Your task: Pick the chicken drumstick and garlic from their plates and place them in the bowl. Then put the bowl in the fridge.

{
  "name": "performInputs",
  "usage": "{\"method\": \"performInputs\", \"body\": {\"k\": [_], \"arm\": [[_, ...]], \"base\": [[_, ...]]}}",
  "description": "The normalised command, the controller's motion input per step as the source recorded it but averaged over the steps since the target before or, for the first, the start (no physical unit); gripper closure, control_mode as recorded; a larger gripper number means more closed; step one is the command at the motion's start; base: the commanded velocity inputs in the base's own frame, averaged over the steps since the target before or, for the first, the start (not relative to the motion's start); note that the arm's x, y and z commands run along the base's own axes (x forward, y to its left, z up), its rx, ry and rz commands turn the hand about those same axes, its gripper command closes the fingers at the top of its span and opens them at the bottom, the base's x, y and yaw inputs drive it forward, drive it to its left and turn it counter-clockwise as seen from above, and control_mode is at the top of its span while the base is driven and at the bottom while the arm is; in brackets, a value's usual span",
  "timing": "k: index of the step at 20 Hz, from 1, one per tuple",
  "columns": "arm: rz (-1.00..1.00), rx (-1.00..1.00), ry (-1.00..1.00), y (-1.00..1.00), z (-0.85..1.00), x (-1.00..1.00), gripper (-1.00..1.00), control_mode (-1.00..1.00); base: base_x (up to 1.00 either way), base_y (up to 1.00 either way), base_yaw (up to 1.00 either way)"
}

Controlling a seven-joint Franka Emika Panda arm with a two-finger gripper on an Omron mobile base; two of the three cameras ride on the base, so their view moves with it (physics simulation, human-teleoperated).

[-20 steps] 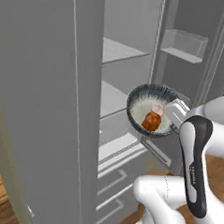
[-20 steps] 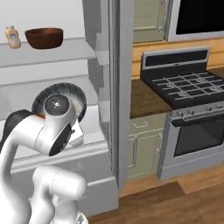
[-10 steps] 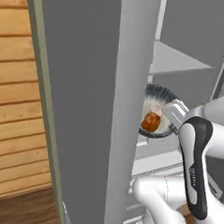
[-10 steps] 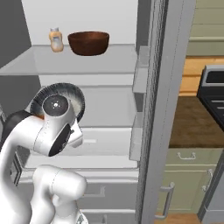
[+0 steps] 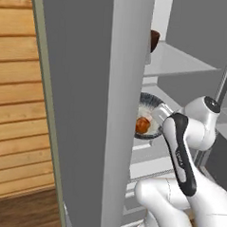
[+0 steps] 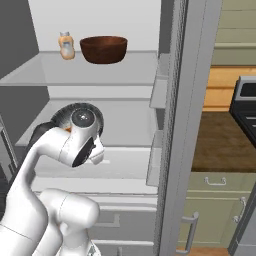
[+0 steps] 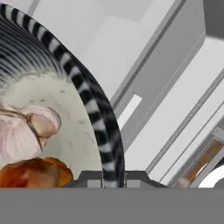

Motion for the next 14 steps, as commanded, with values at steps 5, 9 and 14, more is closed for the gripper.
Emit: {"method": "performInputs", "body": {"k": [5, 9, 14], "arm": [[0.00, 0.02, -0.01, 0.00, -0.01, 1.00, 1.00, -1.00], [0.00, 0.00, 0.12, 0.00, -0.15, 1.00, 1.00, -1.00], [0.00, 0.00, 0.28, 0.00, -0.30, 0.84, 1.00, -1.00]], "base": [[0.00, 0.00, 0.00], [0.00, 0.00, 0.00], [0.00, 0.00, 0.00]]}}
